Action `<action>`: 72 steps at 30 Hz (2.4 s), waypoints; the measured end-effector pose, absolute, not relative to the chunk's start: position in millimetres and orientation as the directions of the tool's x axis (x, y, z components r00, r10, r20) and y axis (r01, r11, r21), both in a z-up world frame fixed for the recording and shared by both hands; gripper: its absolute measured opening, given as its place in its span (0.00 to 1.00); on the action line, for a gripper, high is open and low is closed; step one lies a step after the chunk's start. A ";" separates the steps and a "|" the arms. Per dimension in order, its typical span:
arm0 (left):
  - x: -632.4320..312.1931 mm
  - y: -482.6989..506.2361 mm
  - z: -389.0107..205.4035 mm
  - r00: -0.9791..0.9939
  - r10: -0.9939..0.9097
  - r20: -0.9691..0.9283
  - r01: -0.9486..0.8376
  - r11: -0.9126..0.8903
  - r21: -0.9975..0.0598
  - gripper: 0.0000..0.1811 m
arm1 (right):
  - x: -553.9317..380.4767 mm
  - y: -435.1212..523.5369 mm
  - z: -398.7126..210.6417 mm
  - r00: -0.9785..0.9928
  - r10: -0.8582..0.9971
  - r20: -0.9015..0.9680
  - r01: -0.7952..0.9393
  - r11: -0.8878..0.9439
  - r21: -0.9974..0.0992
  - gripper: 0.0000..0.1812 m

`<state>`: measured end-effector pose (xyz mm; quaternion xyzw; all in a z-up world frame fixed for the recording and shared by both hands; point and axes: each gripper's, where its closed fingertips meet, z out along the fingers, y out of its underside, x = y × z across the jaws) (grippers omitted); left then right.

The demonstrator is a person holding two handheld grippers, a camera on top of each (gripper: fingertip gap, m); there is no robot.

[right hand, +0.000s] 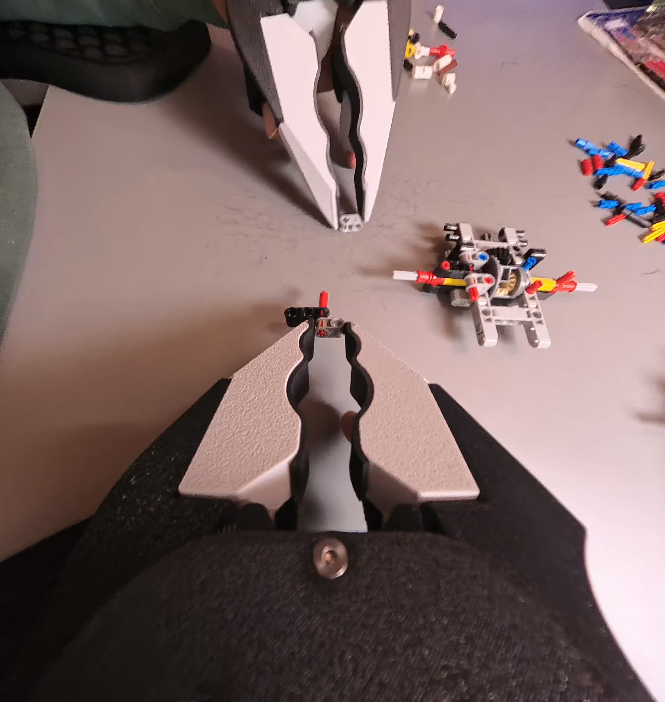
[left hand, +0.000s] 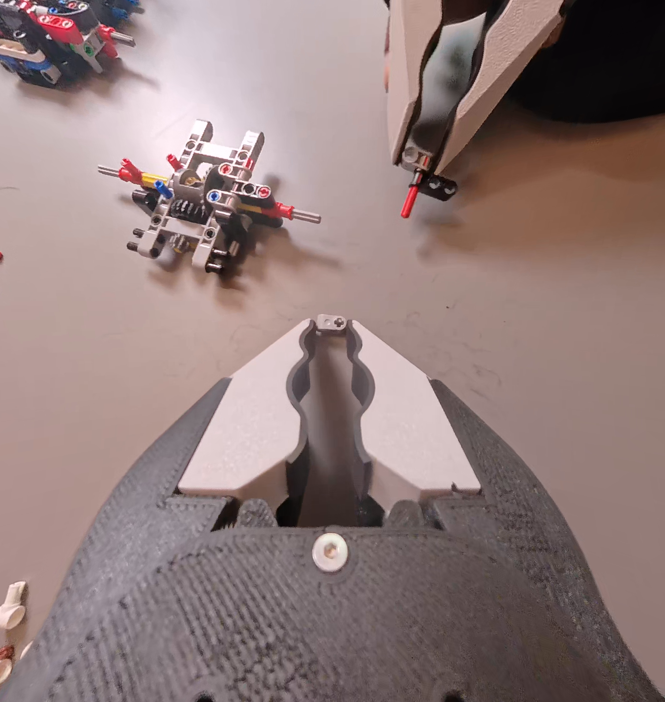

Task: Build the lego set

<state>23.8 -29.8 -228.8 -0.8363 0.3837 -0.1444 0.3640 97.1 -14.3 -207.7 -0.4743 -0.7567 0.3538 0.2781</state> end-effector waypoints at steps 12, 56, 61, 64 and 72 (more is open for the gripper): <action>28.0 -33.1 -214.5 0.636 -0.768 -0.077 -0.543 -0.375 -0.751 0.03 | 75.2 -25.5 -204.6 -0.387 0.912 0.132 0.477 0.321 -0.818 0.08; 50.5 -39.7 -176.3 0.575 -0.818 -0.002 -0.339 -0.236 -0.911 0.07 | 71.7 -30.7 -170.4 -0.386 0.917 0.098 0.308 0.228 -0.924 0.08; 54.4 -41.0 -181.0 0.565 -0.825 0.017 -0.345 -0.255 -0.903 0.07 | 70.8 -31.8 -173.6 -0.392 0.916 0.091 0.316 0.226 -0.921 0.08; 55.6 -40.5 -182.4 0.568 -0.823 0.022 -0.344 -0.262 -0.902 0.07 | 70.5 -33.3 -176.3 -0.399 0.913 0.085 0.325 0.227 -0.918 0.08; 55.2 -39.9 -185.1 0.573 -0.819 0.024 -0.356 -0.275 -0.893 0.07 | 69.2 -34.7 -180.5 -0.402 0.911 0.086 0.340 0.236 -0.910 0.08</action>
